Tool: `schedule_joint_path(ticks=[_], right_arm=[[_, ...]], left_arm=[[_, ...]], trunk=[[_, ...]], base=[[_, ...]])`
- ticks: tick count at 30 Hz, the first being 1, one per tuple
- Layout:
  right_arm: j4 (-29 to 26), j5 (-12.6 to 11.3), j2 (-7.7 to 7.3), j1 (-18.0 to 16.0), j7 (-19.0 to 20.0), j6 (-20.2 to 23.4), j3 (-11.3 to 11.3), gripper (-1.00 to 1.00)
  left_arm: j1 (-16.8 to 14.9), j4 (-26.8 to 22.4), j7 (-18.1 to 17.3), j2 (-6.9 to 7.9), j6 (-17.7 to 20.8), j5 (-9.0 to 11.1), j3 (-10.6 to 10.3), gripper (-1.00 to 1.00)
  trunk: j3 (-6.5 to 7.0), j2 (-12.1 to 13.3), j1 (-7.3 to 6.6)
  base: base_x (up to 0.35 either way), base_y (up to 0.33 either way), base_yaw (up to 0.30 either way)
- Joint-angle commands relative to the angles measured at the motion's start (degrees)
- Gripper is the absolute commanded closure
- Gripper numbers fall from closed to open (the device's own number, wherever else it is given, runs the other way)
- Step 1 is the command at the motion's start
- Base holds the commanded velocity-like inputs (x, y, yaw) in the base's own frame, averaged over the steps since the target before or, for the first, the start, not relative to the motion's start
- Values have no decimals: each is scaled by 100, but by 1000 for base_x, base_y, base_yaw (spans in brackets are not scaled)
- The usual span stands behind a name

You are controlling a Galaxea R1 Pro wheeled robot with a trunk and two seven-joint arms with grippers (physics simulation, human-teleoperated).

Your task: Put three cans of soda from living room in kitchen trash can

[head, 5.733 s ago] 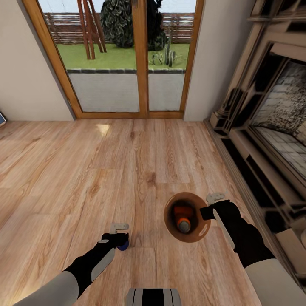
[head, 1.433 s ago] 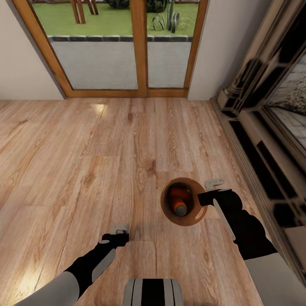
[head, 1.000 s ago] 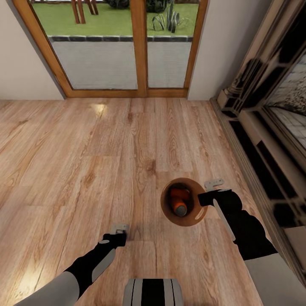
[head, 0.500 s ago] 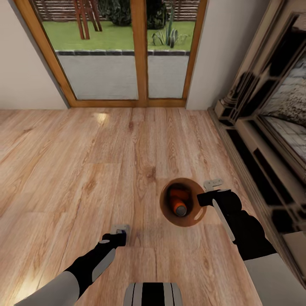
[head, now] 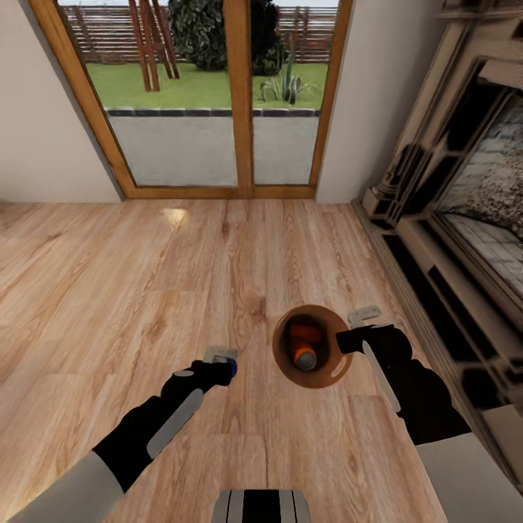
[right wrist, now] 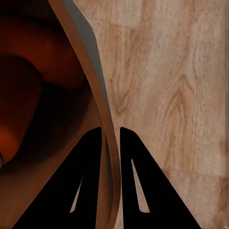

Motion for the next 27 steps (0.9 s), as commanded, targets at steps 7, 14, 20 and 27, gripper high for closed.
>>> schedule_joint_path(ticks=[7,14,20,27], right_arm=[[312,-64,12,-34,20,0,-19,100],[906,-64,16,-158,21,0,-29,100],[1095,-70,29,-240,28,0,-19,100],[1472,-73,157,-355,28,0,-13,100]], left_arm=[[59,-1613,156,242,1344,22,989,100],[70,-2181,108,279,2024,38,1633,100],[31,-2310,-968,313,2922,314,2390,100],[-9,-2321,-2134,603,2922,994,2626,100]], trunk=[[156,10,-17],[311,19,-35],[399,24,-46],[399,24,-46]], base=[[0,0,0],[0,0,0],[0,0,0],[0,0,0]])
